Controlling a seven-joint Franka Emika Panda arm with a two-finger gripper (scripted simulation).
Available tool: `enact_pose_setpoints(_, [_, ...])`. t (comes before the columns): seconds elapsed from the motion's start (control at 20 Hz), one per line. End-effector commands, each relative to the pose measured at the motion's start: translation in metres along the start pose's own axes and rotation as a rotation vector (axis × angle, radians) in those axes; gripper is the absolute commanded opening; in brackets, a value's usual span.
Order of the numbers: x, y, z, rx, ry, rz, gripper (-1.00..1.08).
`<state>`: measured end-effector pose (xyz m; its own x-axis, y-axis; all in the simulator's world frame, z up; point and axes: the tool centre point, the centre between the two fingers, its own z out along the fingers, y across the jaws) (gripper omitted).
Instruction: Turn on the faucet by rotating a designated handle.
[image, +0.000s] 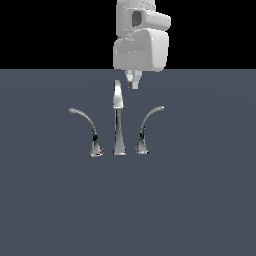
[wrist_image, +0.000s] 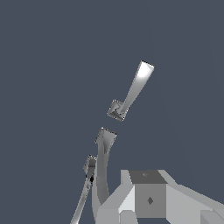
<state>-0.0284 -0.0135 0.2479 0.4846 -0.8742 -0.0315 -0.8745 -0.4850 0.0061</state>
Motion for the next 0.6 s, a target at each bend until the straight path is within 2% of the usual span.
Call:
enact_pose_setpoints(0.0, [0.017, -0.008, 0.014, 0.003, 0.006, 0.074, -1.00])
enact_pose_setpoints(0.55, [0.084, -0.025, 0.062, 0.009, 0.026, 0.337, -1.00])
